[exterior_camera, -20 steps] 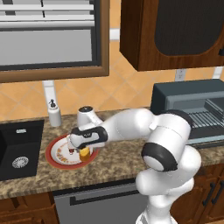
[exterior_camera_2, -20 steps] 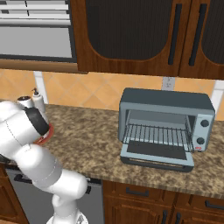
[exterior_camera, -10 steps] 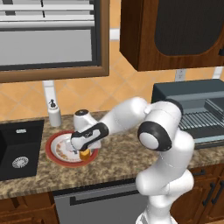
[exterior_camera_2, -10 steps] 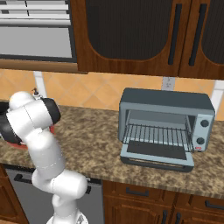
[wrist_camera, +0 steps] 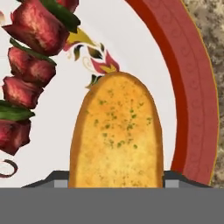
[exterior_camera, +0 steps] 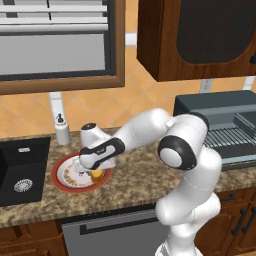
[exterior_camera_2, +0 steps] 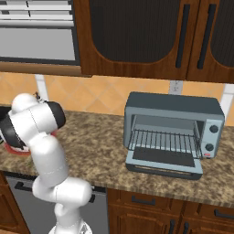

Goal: Pick up the kebab skewer and baguette bread, and place them inside the toaster oven. Close the toaster oven door and start by setting the timer.

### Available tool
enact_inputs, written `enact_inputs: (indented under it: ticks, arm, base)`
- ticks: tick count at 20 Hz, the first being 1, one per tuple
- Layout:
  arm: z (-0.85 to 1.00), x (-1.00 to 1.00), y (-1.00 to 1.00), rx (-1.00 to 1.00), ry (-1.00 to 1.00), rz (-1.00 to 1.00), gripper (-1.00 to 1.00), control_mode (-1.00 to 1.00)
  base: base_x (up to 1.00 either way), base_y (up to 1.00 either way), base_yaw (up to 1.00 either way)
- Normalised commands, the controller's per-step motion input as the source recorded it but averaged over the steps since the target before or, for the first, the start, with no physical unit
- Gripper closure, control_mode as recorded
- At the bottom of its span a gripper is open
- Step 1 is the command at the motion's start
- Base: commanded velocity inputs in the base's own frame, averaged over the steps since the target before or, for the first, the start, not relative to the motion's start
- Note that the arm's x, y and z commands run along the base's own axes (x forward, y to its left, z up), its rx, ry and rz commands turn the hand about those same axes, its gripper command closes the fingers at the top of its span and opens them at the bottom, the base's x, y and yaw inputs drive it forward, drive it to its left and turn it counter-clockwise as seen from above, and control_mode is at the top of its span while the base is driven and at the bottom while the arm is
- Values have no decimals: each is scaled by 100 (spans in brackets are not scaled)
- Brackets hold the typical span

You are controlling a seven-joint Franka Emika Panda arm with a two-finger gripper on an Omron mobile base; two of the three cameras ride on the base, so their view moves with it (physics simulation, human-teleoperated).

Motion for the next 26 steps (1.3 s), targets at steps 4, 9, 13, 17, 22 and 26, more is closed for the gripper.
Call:
enact_inputs:
  ticks: [4, 9, 13, 17, 22, 26]
  arm:
    - [26, -27, -61, 0, -1, 3, 100, -100]
    - [58, -28, -99, 4, -5, 4, 100, -100]
    - [32, -44, -100, 3, -12, 6, 100, -100]
    - [38, -42, -100, 4, -20, 4, 100, -100]
    - [31, -5, -100, 4, -7, 1, 100, -100]
    - [24, -1, -100, 4, -8, 0, 100, -100]
  base:
    - [0, 0, 0]
    - [0, 0, 0]
    - [0, 0, 0]
    - [0, 0, 0]
    - [0, 0, 0]
    - [0, 0, 0]
